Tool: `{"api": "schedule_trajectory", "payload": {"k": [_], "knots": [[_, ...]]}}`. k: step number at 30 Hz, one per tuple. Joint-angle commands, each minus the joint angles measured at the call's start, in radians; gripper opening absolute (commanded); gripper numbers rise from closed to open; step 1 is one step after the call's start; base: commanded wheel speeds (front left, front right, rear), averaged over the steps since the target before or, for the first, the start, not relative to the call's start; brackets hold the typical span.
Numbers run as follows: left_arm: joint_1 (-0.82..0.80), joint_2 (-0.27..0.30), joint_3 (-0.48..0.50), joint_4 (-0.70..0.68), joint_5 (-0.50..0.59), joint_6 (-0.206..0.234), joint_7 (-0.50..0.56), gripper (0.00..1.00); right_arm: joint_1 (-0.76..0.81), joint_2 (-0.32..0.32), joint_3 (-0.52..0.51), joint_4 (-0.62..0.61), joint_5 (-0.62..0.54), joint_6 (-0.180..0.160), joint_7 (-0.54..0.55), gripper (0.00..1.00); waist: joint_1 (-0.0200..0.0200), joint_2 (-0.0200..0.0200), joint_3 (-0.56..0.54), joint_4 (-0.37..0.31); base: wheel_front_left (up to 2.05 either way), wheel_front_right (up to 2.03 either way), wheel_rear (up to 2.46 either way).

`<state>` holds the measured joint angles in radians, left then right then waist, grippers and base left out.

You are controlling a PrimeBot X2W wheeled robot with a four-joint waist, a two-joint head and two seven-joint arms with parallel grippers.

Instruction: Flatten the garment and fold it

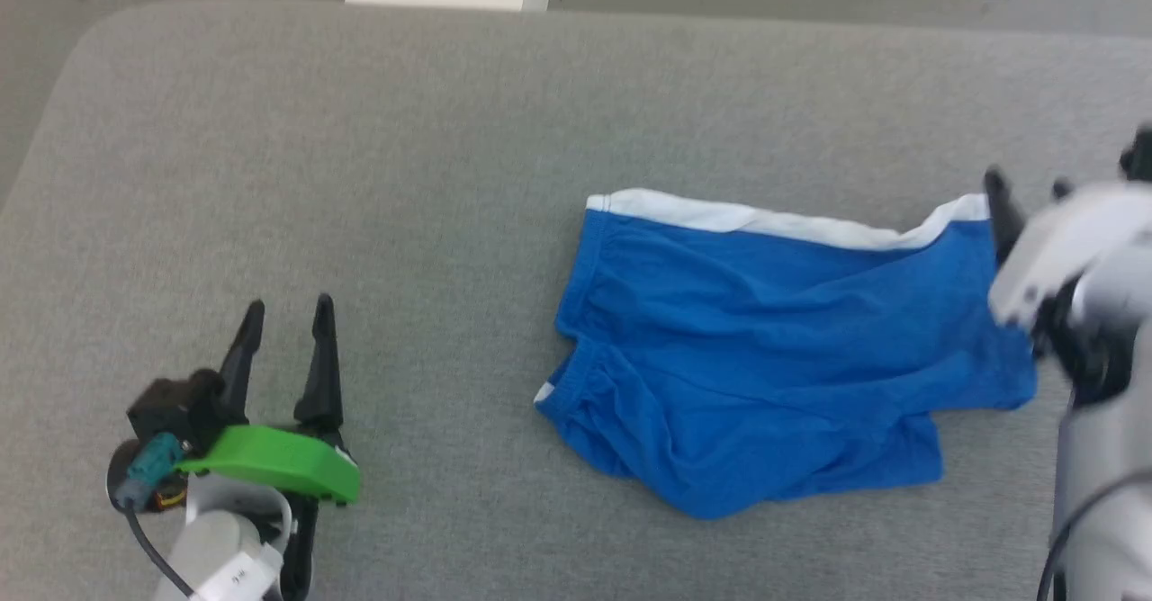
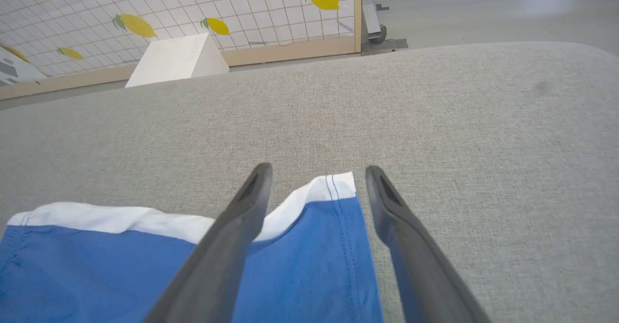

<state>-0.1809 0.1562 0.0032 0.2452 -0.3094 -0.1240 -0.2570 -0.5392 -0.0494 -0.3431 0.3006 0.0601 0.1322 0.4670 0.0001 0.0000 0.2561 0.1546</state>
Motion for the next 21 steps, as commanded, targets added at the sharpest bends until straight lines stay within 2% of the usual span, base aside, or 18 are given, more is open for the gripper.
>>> {"api": "schedule_trajectory", "payload": {"k": [1, 8, 15, 17, 21], "knots": [[0.017, -0.008, 0.005, -0.001, 0.019, -0.004, -0.005, 1.00, 0.068, -0.001, 0.016, -0.025, 0.036, -0.002, -0.024, 1.00, -0.0001, 0.0000, -0.082, -0.048, 0.00, 0.00, 0.00], [0.058, -0.028, 0.014, -0.007, 0.043, 0.001, -0.005, 1.00, 0.349, -0.001, 0.106, -0.128, 0.160, -0.002, -0.108, 1.00, -0.0001, 0.0000, -0.132, -0.091, 0.00, 0.00, 0.00], [0.048, -0.039, 0.004, 0.001, 0.026, -0.001, -0.001, 1.00, 0.462, -0.001, 0.139, -0.127, 0.256, -0.002, -0.165, 1.00, -0.0001, 0.0000, -0.135, -0.123, 0.00, 0.00, 0.00], [-0.005, -0.033, -0.016, 0.006, 0.012, -0.003, 0.029, 1.00, 0.469, -0.001, 0.144, -0.130, 0.264, -0.002, -0.174, 1.00, -0.0001, 0.0000, -0.125, -0.131, 0.00, 0.00, 0.00], [-0.182, -0.010, -0.075, 0.020, -0.037, -0.005, 0.187, 1.00, 0.455, -0.001, 0.159, -0.151, 0.262, -0.002, -0.180, 1.00, -0.0001, 0.0000, -0.086, -0.162, 0.00, 0.00, 0.00]]}}
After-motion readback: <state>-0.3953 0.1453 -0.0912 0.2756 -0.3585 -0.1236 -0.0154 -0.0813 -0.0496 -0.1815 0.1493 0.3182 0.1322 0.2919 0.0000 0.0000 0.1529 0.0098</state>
